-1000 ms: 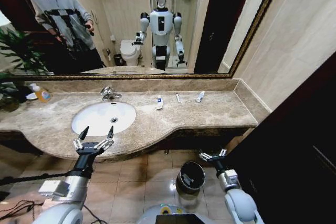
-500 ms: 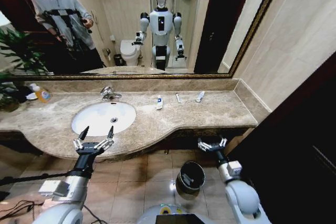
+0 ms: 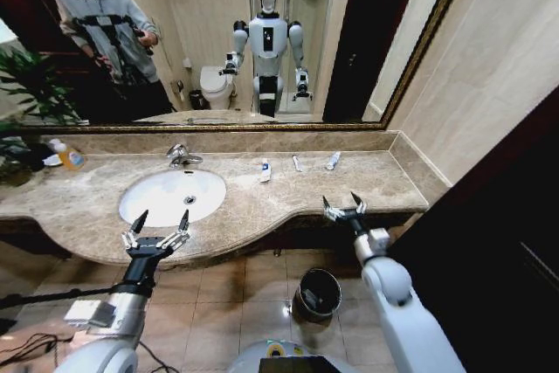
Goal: Pick up the trash from the sink and place it in the trash bin.
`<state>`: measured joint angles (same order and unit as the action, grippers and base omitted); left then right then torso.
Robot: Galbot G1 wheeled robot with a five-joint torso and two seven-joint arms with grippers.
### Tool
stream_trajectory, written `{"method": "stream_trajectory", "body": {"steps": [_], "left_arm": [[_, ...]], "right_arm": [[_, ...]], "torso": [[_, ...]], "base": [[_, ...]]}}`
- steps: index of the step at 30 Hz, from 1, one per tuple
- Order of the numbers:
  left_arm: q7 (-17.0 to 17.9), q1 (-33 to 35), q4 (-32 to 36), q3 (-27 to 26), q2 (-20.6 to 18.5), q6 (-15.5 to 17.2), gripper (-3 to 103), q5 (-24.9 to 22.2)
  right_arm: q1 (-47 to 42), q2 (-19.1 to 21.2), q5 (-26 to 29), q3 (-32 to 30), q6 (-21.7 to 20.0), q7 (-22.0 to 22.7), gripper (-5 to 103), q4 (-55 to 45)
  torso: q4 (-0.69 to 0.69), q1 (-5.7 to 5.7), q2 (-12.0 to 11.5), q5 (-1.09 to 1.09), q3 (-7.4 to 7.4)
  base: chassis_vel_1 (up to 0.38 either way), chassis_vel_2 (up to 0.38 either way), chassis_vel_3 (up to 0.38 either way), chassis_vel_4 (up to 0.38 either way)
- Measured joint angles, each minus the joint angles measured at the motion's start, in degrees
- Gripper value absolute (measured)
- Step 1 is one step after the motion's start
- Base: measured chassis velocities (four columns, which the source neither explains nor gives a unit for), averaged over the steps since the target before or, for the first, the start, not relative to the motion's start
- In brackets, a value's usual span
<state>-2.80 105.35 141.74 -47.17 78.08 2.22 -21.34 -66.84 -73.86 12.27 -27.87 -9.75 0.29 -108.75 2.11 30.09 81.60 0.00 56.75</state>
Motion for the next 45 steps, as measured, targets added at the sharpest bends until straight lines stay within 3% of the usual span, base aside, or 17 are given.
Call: {"method": "stream_trajectory", "body": {"steps": [10, 11, 16, 20, 27, 29, 45], "left_arm": [[0.0, 0.0, 0.0, 0.0, 0.0, 0.0, 100, 0.0], [0.0, 0.0, 0.0, 0.0, 0.0, 0.0, 100, 0.0], [0.0, 0.0, 0.0, 0.0, 0.0, 0.0, 100, 0.0], [0.0, 0.0, 0.0, 0.0, 0.0, 0.0, 100, 0.0], [0.0, 0.0, 0.0, 0.0, 0.0, 0.0, 100, 0.0], [0.0, 0.0, 0.0, 0.0, 0.0, 0.0, 100, 0.0], [0.0, 0.0, 0.0, 0.0, 0.0, 0.0, 100, 0.0]], "right_arm": [[17.25, -3.24, -0.15, 7.4, -0.84, 4.64, 97, 17.51], [20.32, -4.18, -0.46, 8.18, -0.54, 5.4, 102, 20.85], [27.83, -7.36, -3.0, 8.63, 0.49, 7.82, 93, 29.95], [30.38, -8.06, -3.07, 7.99, -0.05, 8.1, 84, 33.27], [33.44, -8.97, -3.63, 7.19, 0.25, 8.2, 78, 38.75], [34.38, -9.45, -4.35, 6.62, 0.79, 8.22, 83, 41.07], [37.66, -10.7, -7.84, 3.63, 4.33, 8.78, 90, 49.96]], "torso": [[0.0, 0.0, 0.0, 0.0, 0.0], [0.0, 0.0, 0.0, 0.0, 0.0], [0.02, 0.01, -0.01, -0.01, 0.0], [0.0, 0.0, 0.0, 0.0, 0.0], [0.0, 0.0, 0.0, 0.0, 0.0], [0.0, 0.0, 0.0, -0.01, -0.01], [0.0, 0.0, 0.0, 0.0, -0.01]], "base": [[0.0, 0.0, 0.0, 0.0], [0.0, 0.0, 0.0, 0.0], [0.0, 0.0, 0.0, 0.0], [0.0, 0.0, 0.0, 0.0], [0.0, 0.0, 0.0, 0.0], [0.0, 0.0, 0.0, 0.0], [0.0, 0.0, 0.0, 0.0]]}}
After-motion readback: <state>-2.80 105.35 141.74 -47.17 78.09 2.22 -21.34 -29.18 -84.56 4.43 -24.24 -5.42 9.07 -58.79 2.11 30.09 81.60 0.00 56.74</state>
